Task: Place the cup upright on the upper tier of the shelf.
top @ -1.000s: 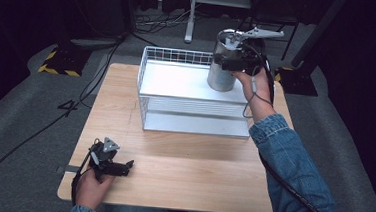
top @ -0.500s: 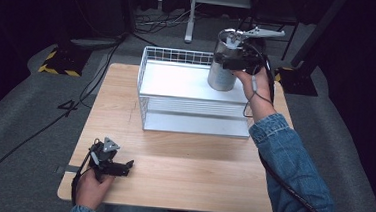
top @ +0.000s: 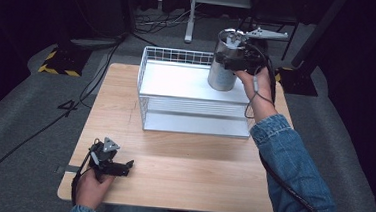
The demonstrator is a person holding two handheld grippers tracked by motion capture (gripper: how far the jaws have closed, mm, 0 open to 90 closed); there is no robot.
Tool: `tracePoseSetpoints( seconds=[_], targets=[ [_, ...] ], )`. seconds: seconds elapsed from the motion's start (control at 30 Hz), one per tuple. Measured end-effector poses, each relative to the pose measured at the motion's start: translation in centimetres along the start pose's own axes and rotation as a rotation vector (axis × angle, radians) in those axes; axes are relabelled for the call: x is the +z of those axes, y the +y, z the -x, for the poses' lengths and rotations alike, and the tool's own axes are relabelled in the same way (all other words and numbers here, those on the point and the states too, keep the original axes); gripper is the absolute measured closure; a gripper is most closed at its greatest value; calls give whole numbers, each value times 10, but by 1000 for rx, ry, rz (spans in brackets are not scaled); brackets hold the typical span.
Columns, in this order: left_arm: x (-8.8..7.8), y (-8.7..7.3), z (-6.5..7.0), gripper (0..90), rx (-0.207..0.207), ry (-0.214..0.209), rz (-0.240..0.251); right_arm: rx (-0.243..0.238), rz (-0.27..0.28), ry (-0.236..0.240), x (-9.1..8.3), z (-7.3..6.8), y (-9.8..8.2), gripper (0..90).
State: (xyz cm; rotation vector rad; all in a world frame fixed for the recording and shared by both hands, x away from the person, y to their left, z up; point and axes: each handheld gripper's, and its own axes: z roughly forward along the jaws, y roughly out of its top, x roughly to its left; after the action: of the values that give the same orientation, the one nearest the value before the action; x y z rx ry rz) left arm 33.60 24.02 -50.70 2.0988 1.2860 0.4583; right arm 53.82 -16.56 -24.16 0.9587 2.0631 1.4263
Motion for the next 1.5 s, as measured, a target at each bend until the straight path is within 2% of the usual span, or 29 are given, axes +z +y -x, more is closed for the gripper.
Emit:
tracePoseSetpoints(
  seconds=[0.2,0.33,0.4,0.63,0.93,1.23,1.5],
  targets=[
    [0,0,0,3,2,-4,-1,1,22,12,-9,0,1,0],
    [0,1,0,3,6,-4,-3,-10,10,11,-15,-2,2,0],
    [1,1,0,3,7,-4,-2,-27,9,5,-22,-1,2,0],
    [1,1,0,3,9,-6,-2,-31,19,0,-38,1,2,0],
    [1,1,0,3,9,-6,-2,-62,41,24,-65,-5,-1,0],
    [1,1,0,3,10,-5,-2,-81,41,68,-100,-10,-21,0],
    [1,1,0,3,9,-5,-2,-93,30,75,-124,-11,-38,0]
  ],
)
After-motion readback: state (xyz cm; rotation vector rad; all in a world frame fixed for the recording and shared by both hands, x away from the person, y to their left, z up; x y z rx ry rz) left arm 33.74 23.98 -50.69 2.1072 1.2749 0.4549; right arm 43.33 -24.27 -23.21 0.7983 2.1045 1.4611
